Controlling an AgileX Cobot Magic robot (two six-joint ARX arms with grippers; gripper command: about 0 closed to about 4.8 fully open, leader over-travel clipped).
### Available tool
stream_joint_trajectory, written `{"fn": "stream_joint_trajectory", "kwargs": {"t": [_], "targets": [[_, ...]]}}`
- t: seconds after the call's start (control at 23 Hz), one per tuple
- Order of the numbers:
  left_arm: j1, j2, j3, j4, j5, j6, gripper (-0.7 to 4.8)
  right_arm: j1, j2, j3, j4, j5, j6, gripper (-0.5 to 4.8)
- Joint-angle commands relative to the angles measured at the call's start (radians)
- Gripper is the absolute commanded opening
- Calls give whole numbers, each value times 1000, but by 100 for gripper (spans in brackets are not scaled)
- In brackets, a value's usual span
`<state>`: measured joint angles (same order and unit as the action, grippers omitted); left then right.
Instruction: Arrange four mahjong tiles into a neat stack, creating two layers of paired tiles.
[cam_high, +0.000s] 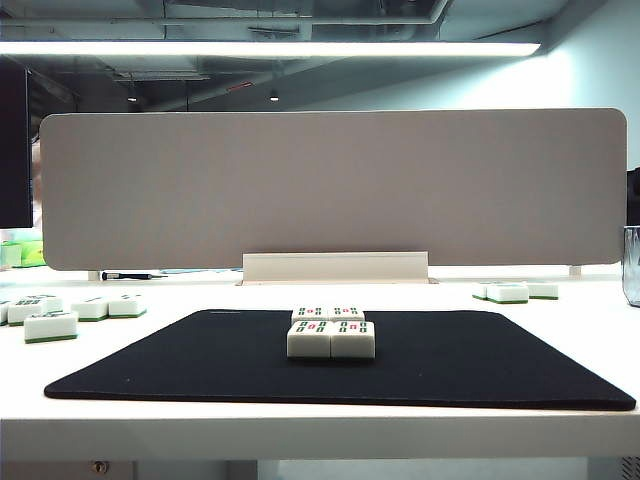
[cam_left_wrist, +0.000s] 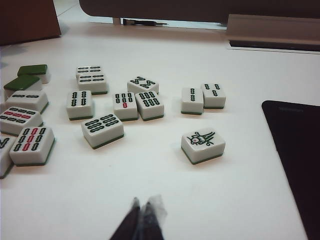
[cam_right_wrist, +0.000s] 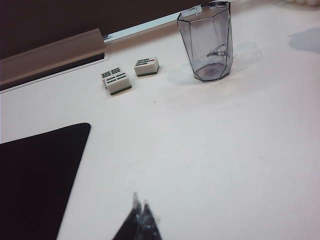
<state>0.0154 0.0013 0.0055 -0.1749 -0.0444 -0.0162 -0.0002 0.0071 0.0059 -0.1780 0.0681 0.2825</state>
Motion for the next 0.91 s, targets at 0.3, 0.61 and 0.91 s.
{"fn": "stream_joint_trajectory", "kwargs": {"t": [0.3,0.61,0.91], "targets": [[0,0,0,-12,4,1,-6,0,-8,0,2,1,-3,-1],[0,0,0,-12,5,1,-6,0,-8,3,3,1,-3,-1],[0,0,0,-12,7,0,-6,0,-8,45,-15,8,-3,-2]]}}
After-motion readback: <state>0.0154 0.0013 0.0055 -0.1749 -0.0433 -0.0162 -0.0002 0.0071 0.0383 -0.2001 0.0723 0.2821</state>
